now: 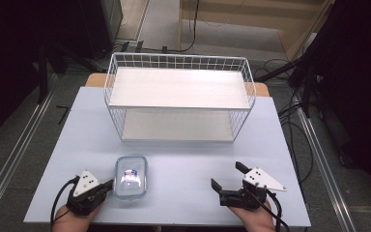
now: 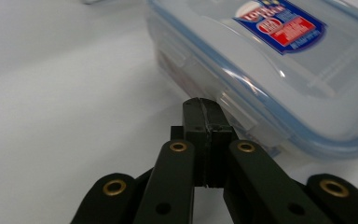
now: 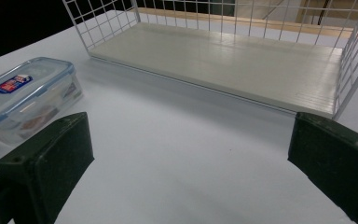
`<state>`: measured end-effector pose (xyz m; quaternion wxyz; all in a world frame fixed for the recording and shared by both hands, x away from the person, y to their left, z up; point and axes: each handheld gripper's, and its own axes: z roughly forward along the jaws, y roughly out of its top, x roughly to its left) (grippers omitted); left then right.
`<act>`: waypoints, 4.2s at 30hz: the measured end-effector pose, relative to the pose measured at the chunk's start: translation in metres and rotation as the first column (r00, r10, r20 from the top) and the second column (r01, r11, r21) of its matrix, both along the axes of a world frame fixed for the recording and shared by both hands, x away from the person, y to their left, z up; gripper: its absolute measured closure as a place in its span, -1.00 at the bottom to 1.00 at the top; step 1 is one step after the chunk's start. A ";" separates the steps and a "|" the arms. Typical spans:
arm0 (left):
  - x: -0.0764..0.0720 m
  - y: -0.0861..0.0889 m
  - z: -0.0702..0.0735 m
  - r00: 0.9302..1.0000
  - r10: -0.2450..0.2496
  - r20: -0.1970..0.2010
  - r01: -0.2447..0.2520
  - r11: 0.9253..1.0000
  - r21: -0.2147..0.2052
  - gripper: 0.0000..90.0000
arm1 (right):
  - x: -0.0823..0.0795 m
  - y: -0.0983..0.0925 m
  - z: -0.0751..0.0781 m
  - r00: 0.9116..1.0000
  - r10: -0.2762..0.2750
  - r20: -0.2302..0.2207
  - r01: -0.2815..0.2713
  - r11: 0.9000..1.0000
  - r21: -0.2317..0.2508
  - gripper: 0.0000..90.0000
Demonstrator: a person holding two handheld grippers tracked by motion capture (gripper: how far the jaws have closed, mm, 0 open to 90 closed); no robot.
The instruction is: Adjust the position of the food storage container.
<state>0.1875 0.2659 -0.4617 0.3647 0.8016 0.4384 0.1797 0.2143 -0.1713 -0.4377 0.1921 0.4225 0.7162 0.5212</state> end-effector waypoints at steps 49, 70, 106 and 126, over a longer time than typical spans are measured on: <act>0.039 -0.038 0.001 1.000 0.002 0.001 -0.002 0.999 -0.049 1.00 | -0.014 -0.021 -0.006 0.998 -0.061 -0.022 0.061 0.998 0.014 -0.98; 0.027 -0.019 0.016 0.995 0.070 0.072 -0.061 0.992 -0.113 0.72 | -0.019 0.039 -0.026 0.956 0.226 -0.187 -0.232 0.973 -0.013 1.00; 0.032 -0.088 -0.005 0.997 -0.067 -0.031 0.064 0.995 -0.080 1.00 | 0.001 0.032 -0.032 0.969 0.118 -0.217 -0.135 0.989 -0.063 1.00; 0.033 -0.050 0.030 0.996 0.087 0.000 -0.083 0.959 -0.270 -0.21 | 0.026 0.040 -0.007 0.980 0.097 -0.176 -0.082 0.992 0.092 -0.06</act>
